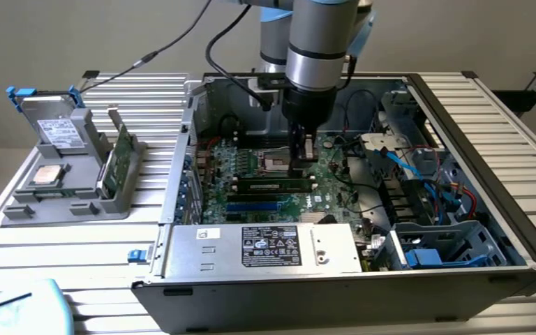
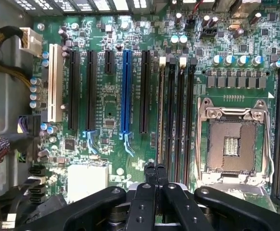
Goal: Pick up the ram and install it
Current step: 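Press down the ram until it locks into place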
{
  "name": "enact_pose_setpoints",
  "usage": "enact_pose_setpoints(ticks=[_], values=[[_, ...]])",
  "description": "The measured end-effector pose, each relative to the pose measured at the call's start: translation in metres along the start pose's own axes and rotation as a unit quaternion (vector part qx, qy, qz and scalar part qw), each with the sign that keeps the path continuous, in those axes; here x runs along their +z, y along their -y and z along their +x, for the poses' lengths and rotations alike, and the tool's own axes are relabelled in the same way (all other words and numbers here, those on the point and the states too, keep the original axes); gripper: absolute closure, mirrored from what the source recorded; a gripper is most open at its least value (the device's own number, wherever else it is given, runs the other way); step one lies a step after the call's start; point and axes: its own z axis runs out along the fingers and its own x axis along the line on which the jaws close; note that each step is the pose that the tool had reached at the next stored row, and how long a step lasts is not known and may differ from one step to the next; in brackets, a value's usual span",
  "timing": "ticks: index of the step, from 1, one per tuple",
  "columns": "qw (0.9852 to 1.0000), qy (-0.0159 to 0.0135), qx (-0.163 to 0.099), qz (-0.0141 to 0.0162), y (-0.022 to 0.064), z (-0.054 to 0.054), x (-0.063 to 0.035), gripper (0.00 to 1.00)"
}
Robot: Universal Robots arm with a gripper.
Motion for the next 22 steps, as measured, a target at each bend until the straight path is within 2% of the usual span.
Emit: enact_pose_setpoints(ticks=[6,22], values=[[1.0000,0.0020,0.000,0.0001,0.0006,-0.002,0.0103,0.89],[1.0000,0.0019,0.000,0.0000,0.0009,-0.003,0.0163,0.89]])
